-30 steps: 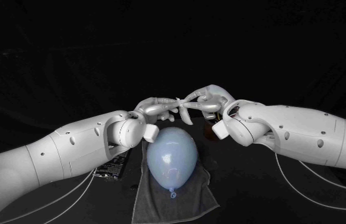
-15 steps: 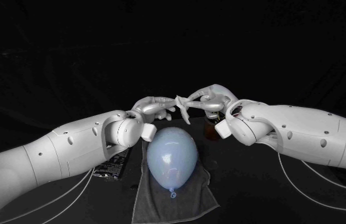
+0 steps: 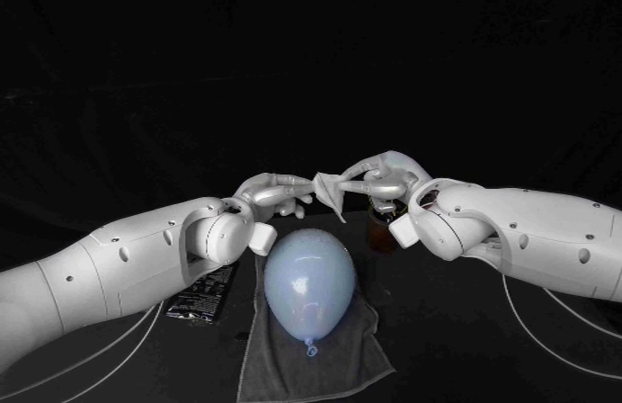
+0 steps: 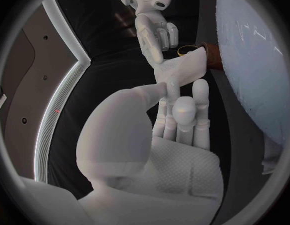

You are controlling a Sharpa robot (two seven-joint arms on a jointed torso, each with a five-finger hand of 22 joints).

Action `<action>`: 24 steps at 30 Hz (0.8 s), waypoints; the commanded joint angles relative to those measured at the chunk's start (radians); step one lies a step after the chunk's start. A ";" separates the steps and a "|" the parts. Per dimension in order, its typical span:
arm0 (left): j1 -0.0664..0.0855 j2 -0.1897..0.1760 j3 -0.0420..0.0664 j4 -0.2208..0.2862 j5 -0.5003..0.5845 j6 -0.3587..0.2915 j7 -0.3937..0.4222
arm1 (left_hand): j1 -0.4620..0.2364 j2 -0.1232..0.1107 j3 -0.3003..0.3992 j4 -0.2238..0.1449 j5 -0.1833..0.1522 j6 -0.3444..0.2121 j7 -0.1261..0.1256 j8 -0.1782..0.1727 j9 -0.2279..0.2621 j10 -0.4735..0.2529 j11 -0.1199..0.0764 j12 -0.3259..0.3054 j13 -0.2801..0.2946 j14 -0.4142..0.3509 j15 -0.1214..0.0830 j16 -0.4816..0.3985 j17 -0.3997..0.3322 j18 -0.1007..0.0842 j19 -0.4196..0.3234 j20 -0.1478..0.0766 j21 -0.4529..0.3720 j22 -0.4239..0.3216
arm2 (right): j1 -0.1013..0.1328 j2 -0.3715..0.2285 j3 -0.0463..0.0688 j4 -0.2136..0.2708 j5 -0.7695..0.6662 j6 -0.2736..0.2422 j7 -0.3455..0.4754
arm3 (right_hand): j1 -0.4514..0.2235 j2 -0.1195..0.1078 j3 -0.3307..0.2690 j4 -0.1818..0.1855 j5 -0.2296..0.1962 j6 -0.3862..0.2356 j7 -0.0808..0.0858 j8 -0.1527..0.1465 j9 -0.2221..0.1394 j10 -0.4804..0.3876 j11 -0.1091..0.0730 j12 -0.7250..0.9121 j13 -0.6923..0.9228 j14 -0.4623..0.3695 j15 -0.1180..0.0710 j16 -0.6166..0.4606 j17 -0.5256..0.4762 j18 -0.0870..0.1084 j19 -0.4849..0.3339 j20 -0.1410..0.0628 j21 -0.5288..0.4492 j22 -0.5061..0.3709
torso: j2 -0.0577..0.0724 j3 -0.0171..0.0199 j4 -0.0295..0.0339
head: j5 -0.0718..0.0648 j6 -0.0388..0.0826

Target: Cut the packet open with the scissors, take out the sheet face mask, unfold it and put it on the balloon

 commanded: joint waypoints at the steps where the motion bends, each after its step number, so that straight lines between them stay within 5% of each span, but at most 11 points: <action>1: 0.011 -0.001 0.003 -0.007 -0.075 0.052 -0.011 | -0.011 0.000 0.020 -0.027 0.003 0.002 0.004 0.005 0.088 0.008 -0.002 0.006 0.001 0.006 0.000 0.007 0.003 0.013 -0.006 0.002 0.006 0.001 | 0.003 0.001 0.001 -0.007 0.003 0.011 0.003 | -0.009 0.002 0.006 0.000 0.003 0.003 -0.003 0.005 0.002 0.027 -0.004 -0.002 0.154 0.104 -0.005 0.004 0.263 0.007 0.000 -0.005 -0.006 0.178 | 0.000 0.0007 0.0001 | 0.001 0.001; 15: 0.084 0.009 0.004 -0.074 -0.242 0.102 -0.022 | -0.017 -0.001 0.024 -0.034 0.003 0.003 0.004 0.006 0.090 0.009 -0.002 0.006 0.001 0.012 0.000 0.015 0.015 0.013 -0.007 0.001 0.009 0.004 | 0.045 0.008 0.004 -0.054 -0.027 0.080 -0.040 | -0.009 0.002 0.009 -0.003 0.003 0.002 -0.003 0.008 0.003 0.030 -0.004 0.003 0.158 0.104 -0.005 0.004 0.263 0.006 0.001 -0.005 -0.004 0.178 | -0.001 -0.0002 0.0000 | -0.001 0.009; 24: 0.100 0.033 0.004 -0.118 -0.320 0.099 -0.025 | -0.018 -0.001 0.025 -0.035 0.003 0.003 0.004 0.006 0.090 0.009 -0.002 0.006 0.001 0.013 0.000 0.016 0.017 0.013 -0.007 0.001 0.010 0.004 | 0.070 0.018 0.006 -0.066 -0.035 0.095 -0.052 | -0.010 0.002 0.011 -0.004 0.003 0.002 -0.003 0.009 0.004 0.031 -0.004 0.005 0.160 0.104 -0.005 0.004 0.263 0.006 0.001 -0.005 -0.005 0.178 | 0.001 -0.0002 0.0004 | -0.003 0.014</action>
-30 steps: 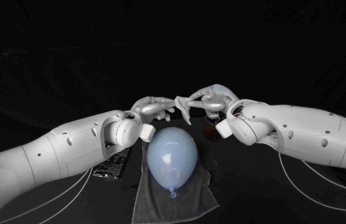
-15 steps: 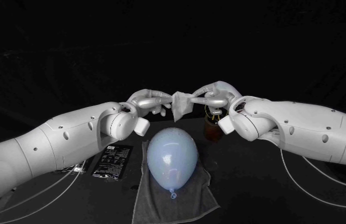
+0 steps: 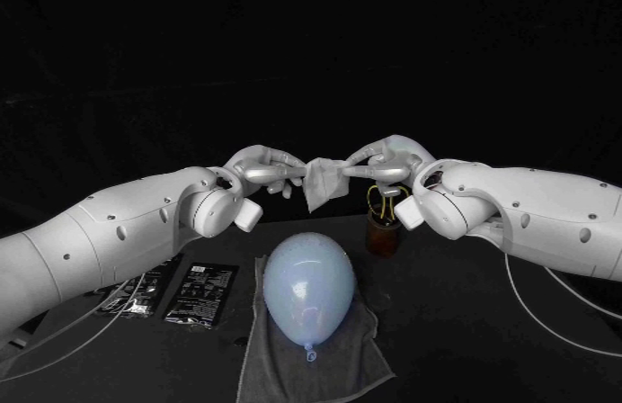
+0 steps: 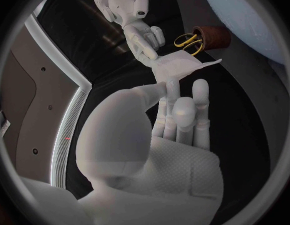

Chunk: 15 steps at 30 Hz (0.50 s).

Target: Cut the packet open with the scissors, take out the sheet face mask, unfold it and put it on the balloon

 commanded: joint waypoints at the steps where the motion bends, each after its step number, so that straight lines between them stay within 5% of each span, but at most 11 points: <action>1: 0.005 0.009 0.001 -0.014 -0.085 0.019 0.002 | -0.006 0.007 0.008 -0.012 0.007 0.001 0.002 0.003 0.087 0.004 0.002 0.006 0.001 0.005 0.000 0.003 -0.003 0.015 -0.007 0.001 0.006 0.002 | 0.009 0.004 0.002 -0.005 -0.018 0.033 -0.012 | -0.010 0.002 0.006 0.000 0.003 0.006 -0.003 0.004 0.002 0.031 -0.004 0.006 0.159 0.104 -0.005 0.003 0.263 0.007 0.001 -0.005 -0.005 0.178 | 0.001 -0.0001 0.0009 | -0.001 0.002; 15: 0.008 0.032 0.001 -0.086 -0.164 -0.016 0.036 | -0.008 0.008 0.009 -0.014 0.007 0.000 0.003 0.003 0.088 0.003 0.002 0.005 0.001 0.009 0.000 0.008 0.006 0.014 -0.008 0.001 0.007 0.002 | 0.052 0.012 0.008 -0.030 0.006 0.036 -0.027 | -0.011 0.002 0.010 -0.002 0.003 0.006 -0.003 0.008 0.003 0.034 -0.004 0.011 0.163 0.104 -0.005 0.003 0.263 0.006 0.002 -0.005 -0.001 0.179 | 0.000 -0.0007 -0.0004 | -0.005 0.005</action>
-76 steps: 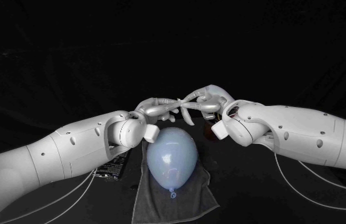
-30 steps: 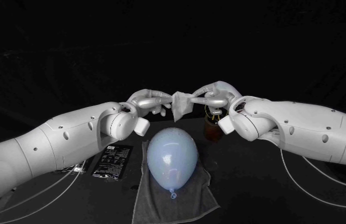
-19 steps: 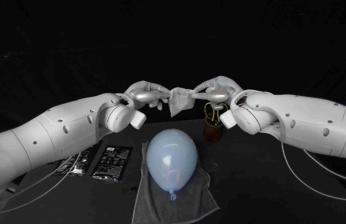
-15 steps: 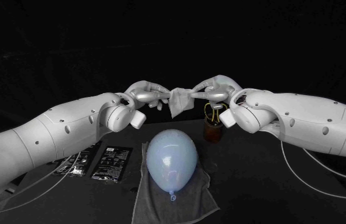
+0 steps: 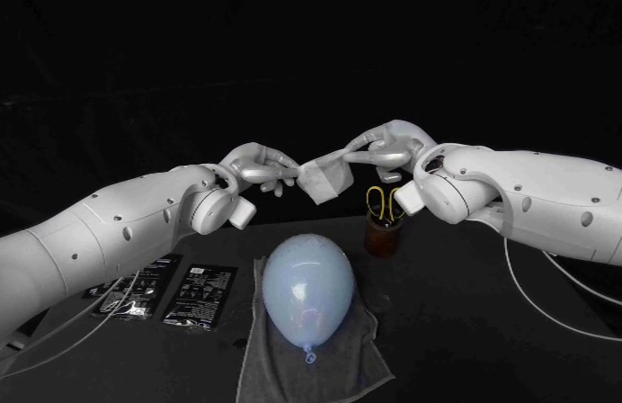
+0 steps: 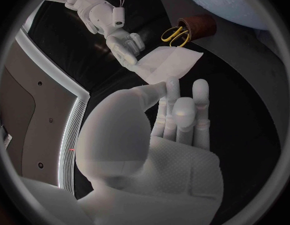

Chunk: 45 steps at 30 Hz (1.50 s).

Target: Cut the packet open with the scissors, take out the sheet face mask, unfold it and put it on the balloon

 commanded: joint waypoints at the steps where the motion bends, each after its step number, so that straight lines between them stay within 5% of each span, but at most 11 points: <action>1: 0.003 0.005 0.001 -0.008 -0.046 -0.016 0.032 | 0.004 0.009 -0.003 -0.002 0.003 0.000 0.003 0.003 0.087 0.003 0.002 0.005 0.001 0.008 -0.002 0.004 0.002 0.015 -0.008 0.001 0.004 0.001 | 0.006 0.003 0.001 -0.006 0.004 0.025 -0.014 | -0.011 0.002 0.006 0.002 0.004 0.006 0.001 0.004 0.002 0.036 -0.006 0.003 0.163 0.104 -0.005 0.004 0.263 0.006 0.002 -0.005 -0.001 0.179 | -0.001 -0.0007 -0.0006 | -0.002 0.000; 22: 0.003 0.014 0.001 -0.027 -0.054 -0.013 0.042 | -0.015 0.016 -0.033 -0.004 0.002 -0.037 0.017 -0.012 0.090 -0.040 0.015 -0.016 -0.005 0.007 0.011 0.023 0.016 0.013 -0.020 0.012 0.004 0.002 | 0.016 0.019 0.002 -0.009 0.000 0.060 -0.042 | -0.011 0.002 0.008 0.001 0.004 0.006 0.000 0.006 0.002 0.038 -0.006 0.005 0.165 0.104 -0.005 0.004 0.263 0.006 0.002 -0.005 -0.003 0.179 | 0.000 -0.0009 0.0005 | -0.002 0.001; 31: 0.003 0.017 0.001 -0.031 -0.060 -0.021 0.025 | -0.004 -0.017 -0.067 -0.034 0.002 -0.134 0.063 -0.108 0.036 -0.138 0.057 -0.056 -0.024 -0.061 0.047 -0.004 -0.070 0.009 -0.049 0.038 -0.001 0.002 | 0.016 0.027 0.003 -0.010 0.016 0.050 -0.041 | -0.012 0.002 0.010 -0.001 0.005 0.006 0.000 0.008 0.003 0.038 -0.006 0.006 0.165 0.104 -0.005 0.004 0.263 0.006 0.002 -0.005 -0.003 0.179 | 0.000 -0.0006 -0.0002 | -0.003 0.002; 45: 0.003 0.024 -0.003 -0.065 -0.080 -0.027 -0.070 | -0.032 -0.037 -0.124 -0.017 0.003 -0.187 0.085 -0.157 0.002 -0.196 0.086 -0.080 -0.052 -0.151 0.075 -0.044 -0.187 0.012 -0.081 0.069 -0.032 -0.015 | 0.018 0.038 0.005 -0.019 0.047 0.041 -0.046 | -0.013 0.002 0.011 -0.002 0.005 0.005 0.000 0.009 0.003 0.039 -0.006 0.008 0.167 0.104 -0.005 0.004 0.263 0.006 0.003 -0.005 -0.001 0.180 | 0.000 -0.0011 -0.0001 | -0.006 0.003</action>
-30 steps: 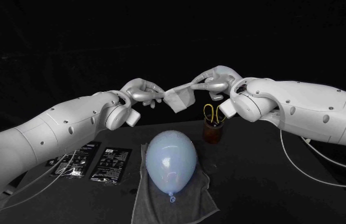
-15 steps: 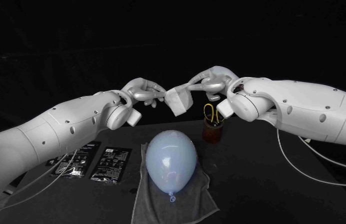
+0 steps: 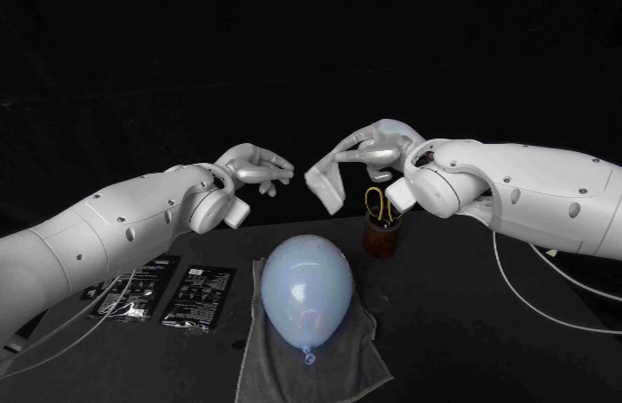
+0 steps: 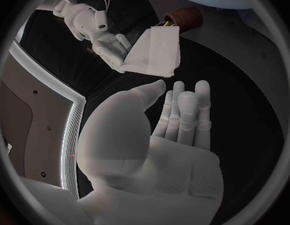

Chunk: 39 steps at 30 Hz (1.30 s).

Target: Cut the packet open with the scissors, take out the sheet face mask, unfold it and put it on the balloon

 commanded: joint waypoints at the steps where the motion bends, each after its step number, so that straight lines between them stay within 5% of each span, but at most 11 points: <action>1: 0.002 0.002 0.000 -0.003 -0.012 -0.012 -0.044 | -0.002 -0.002 -0.009 0.001 0.002 -0.006 0.005 -0.005 -0.002 -0.009 -0.001 -0.003 -0.002 -0.013 0.000 -0.009 -0.013 0.010 -0.008 0.003 -0.006 -0.003 | 0.002 0.002 0.001 -0.002 0.017 0.003 -0.004 | -0.009 -0.002 0.006 -0.001 0.003 0.005 0.000 0.003 0.001 0.037 -0.004 0.003 0.167 0.106 -0.007 0.003 0.263 0.006 0.003 -0.005 -0.001 0.181 | 0.000 -0.0004 -0.0002 | -0.002 0.000; 7: 0.001 -0.018 -0.001 0.037 0.027 0.002 -0.043 | 0.001 0.023 -0.028 0.014 0.002 0.079 -0.010 0.050 0.015 0.015 -0.015 0.022 -0.003 0.000 -0.008 0.005 0.001 0.014 -0.002 0.007 -0.013 -0.010 | 0.002 0.006 0.001 -0.008 0.019 0.009 -0.017 | -0.010 -0.002 0.007 -0.002 0.003 0.005 0.000 0.003 0.001 0.038 -0.004 0.004 0.168 0.106 -0.007 0.003 0.263 0.006 0.003 -0.005 -0.001 0.181 | 0.000 -0.0001 -0.0012 | 0.001 0.001; 14: -0.003 -0.060 -0.001 0.123 0.202 0.035 -0.040 | -0.088 0.063 -0.068 0.151 0.003 0.162 -0.079 0.130 0.050 0.150 -0.078 0.129 0.033 0.127 -0.065 0.068 0.134 0.016 0.058 -0.023 -0.022 -0.030 | 0.003 0.022 0.001 -0.022 0.020 -0.002 -0.021 | -0.010 -0.002 0.007 -0.002 0.003 0.005 0.000 0.003 0.001 0.038 -0.004 0.004 0.168 0.106 -0.007 0.003 0.263 0.006 0.003 -0.005 -0.001 0.181 | -0.001 -0.0001 0.0007 | 0.000 0.002; 20: -0.011 -0.074 -0.002 0.168 0.276 0.047 -0.039 | -0.082 0.065 -0.068 0.189 0.002 0.174 -0.101 0.167 0.074 0.183 -0.100 0.195 0.069 0.175 -0.087 0.091 0.193 0.012 0.102 -0.041 -0.017 -0.025 | 0.003 0.026 0.001 -0.022 0.020 -0.005 -0.023 | -0.011 -0.002 0.008 -0.003 0.003 0.005 0.000 0.005 0.002 0.038 -0.004 0.004 0.168 0.106 -0.007 0.003 0.263 0.006 0.003 -0.005 -0.001 0.181 | 0.000 -0.0017 0.0003 | -0.001 0.005; 25: -0.023 -0.069 -0.004 0.188 0.320 0.073 -0.050 | -0.094 0.069 -0.062 0.237 0.002 0.119 -0.075 0.133 0.063 0.143 -0.080 0.176 0.063 0.161 -0.072 0.066 0.145 0.013 0.103 -0.048 -0.035 -0.047 | 0.003 0.023 0.001 -0.015 0.019 -0.004 -0.024 | -0.011 -0.002 0.008 -0.003 0.003 0.005 0.000 0.005 0.002 0.038 -0.004 0.004 0.168 0.106 -0.007 0.003 0.263 0.006 0.003 -0.005 -0.001 0.181 | 0.000 -0.0021 -0.0006 | 0.003 0.006; 28: -0.032 -0.060 -0.006 0.189 0.354 0.080 -0.057 | -0.141 0.069 -0.084 0.296 0.002 0.097 -0.055 0.106 0.050 0.122 -0.061 0.151 0.051 0.134 -0.055 0.036 0.084 0.012 0.099 -0.045 -0.048 -0.057 | 0.003 0.026 0.001 -0.010 0.019 -0.004 -0.024 | -0.011 -0.002 0.008 -0.003 0.003 0.005 0.000 0.005 0.002 0.038 -0.004 0.004 0.168 0.106 -0.007 0.003 0.263 0.006 0.003 -0.005 -0.001 0.181 | 0.000 -0.0009 -0.0013 | 0.004 0.006; 32: -0.041 -0.044 -0.008 0.174 0.404 0.070 -0.065 | -0.268 0.090 -0.166 0.302 0.002 0.091 -0.046 0.067 0.025 0.116 -0.047 0.108 0.026 0.116 -0.043 0.008 0.041 0.013 0.103 -0.032 -0.075 -0.075 | 0.003 0.039 0.001 -0.008 0.019 -0.005 -0.020 | -0.011 -0.002 0.008 -0.003 0.003 0.005 0.000 0.005 0.002 0.038 -0.004 0.004 0.168 0.106 -0.007 0.003 0.263 0.006 0.003 -0.005 -0.001 0.181 | 0.001 0.0002 -0.0007 | 0.002 0.007; 39: -0.047 -0.011 -0.010 0.140 0.446 0.078 -0.104 | -0.352 0.121 -0.235 0.302 0.002 0.087 -0.041 0.045 0.012 0.117 -0.044 0.087 0.013 0.110 -0.040 -0.005 0.022 0.013 0.112 -0.029 -0.092 -0.088 | 0.002 0.050 0.001 -0.007 0.020 -0.007 -0.015 | -0.012 -0.002 0.011 -0.004 0.003 0.004 0.000 0.006 0.002 0.038 -0.004 0.003 0.167 0.106 -0.007 0.003 0.263 0.006 0.003 -0.005 -0.002 0.180 | 0.001 -0.0017 0.0010 | 0.002 0.007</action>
